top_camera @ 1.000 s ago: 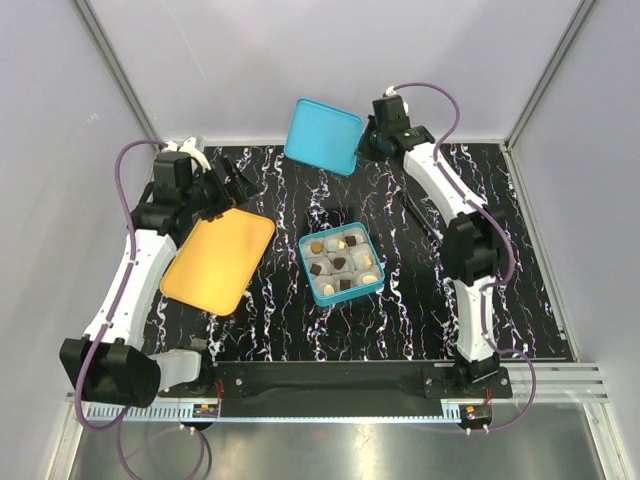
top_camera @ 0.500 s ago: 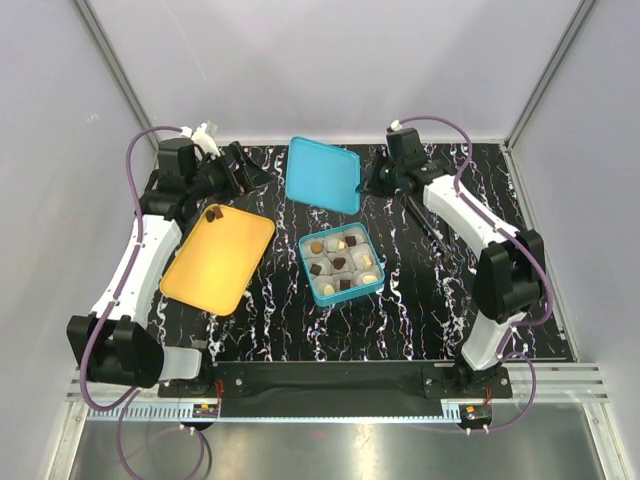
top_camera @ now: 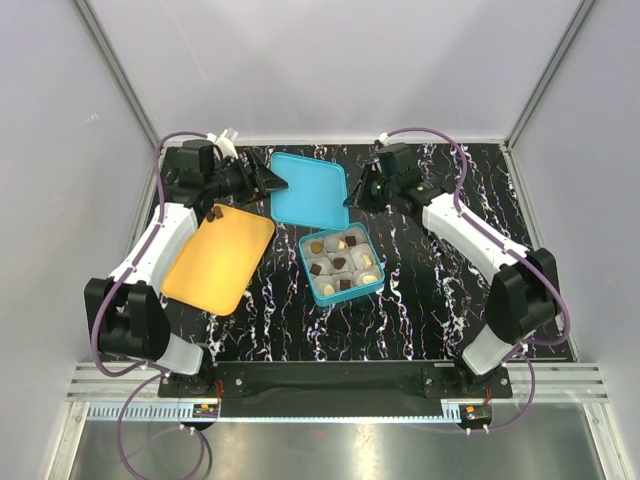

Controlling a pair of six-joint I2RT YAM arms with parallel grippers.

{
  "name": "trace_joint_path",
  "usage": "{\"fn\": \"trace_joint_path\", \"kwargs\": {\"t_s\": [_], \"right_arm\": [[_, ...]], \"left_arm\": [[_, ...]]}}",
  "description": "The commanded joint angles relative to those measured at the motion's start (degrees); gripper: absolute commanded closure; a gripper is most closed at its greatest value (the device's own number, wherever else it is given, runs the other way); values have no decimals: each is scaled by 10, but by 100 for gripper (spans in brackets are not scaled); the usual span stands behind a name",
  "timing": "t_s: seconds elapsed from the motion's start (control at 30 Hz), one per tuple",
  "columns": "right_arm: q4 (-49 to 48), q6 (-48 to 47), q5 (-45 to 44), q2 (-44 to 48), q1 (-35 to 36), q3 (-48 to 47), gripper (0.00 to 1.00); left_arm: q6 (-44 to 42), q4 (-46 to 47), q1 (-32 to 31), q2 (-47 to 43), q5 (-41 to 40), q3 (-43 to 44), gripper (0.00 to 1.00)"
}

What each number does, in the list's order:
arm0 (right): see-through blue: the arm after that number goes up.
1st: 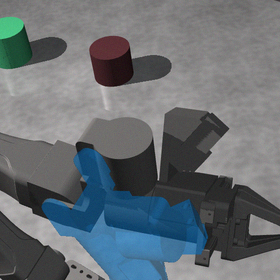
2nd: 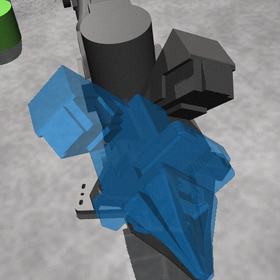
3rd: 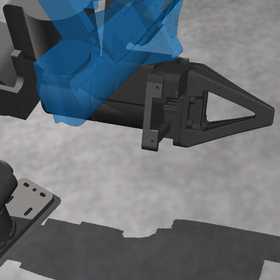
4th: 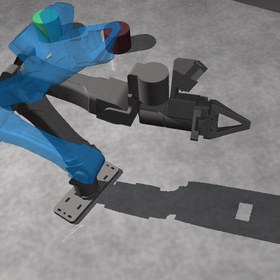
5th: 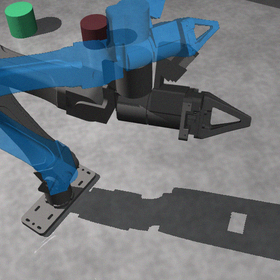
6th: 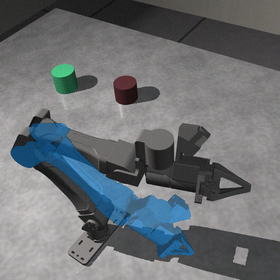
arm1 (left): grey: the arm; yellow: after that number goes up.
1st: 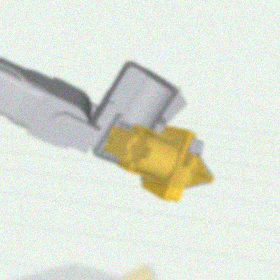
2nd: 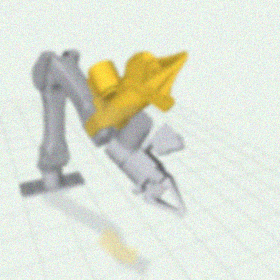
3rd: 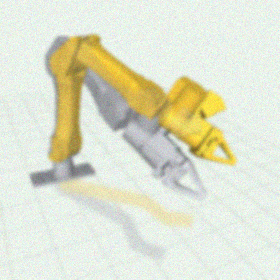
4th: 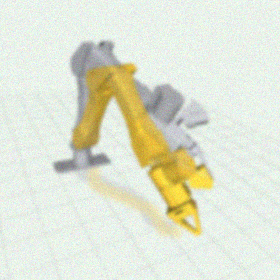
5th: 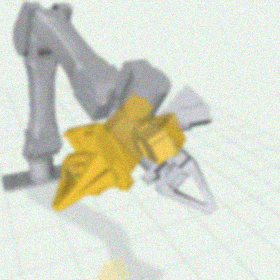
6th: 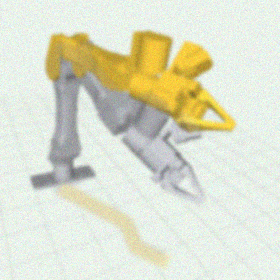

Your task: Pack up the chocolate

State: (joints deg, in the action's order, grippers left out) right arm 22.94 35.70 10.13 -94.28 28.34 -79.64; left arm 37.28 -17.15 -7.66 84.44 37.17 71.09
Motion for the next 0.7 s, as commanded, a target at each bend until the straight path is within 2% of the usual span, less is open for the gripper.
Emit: {"fn": "trace_joint_path", "kwargs": {"t_s": [0.0, 0.03, 0.1, 0.2, 0.23, 0.27, 0.33, 0.37, 0.53, 0.6, 0.67], "right_arm": [[-38, 6, -12, 41, 15, 2, 100], [-39, 4, -14, 45, 19, 5, 100], [-31, -7, -25, 47, 21, 6, 99], [-3, -59, -61, 52, 25, -2, 85], [3, -74, -70, 58, 27, -2, 76], [8, -106, -79, 63, 28, 1, 71], [7, -138, -101, 85, 29, 12, 64], [6, -169, -117, 92, 32, 14, 56], [-8, -281, -179, 126, 70, 22, 40], [-65, -336, -236, 144, 128, 47, 32], [-126, -426, -293, 169, 186, 89, 29]], "left_arm": [[16, 42, -1, -4, 27, -7, 37], [18, 45, -1, -4, 29, -10, 49], [22, 41, -1, -2, 33, -12, 58], [26, 41, -1, 2, 47, -18, 75], [31, 46, -1, 3, 53, -22, 79], [39, 55, -1, 4, 66, -28, 87], [46, 61, -1, 5, 76, -31, 97], [50, 62, -1, 5, 84, -32, 100], [53, 51, -1, 8, 84, -24, 100], [58, 48, 0, 12, 87, -16, 100], [72, 48, 0, 17, 97, -10, 100]]}}
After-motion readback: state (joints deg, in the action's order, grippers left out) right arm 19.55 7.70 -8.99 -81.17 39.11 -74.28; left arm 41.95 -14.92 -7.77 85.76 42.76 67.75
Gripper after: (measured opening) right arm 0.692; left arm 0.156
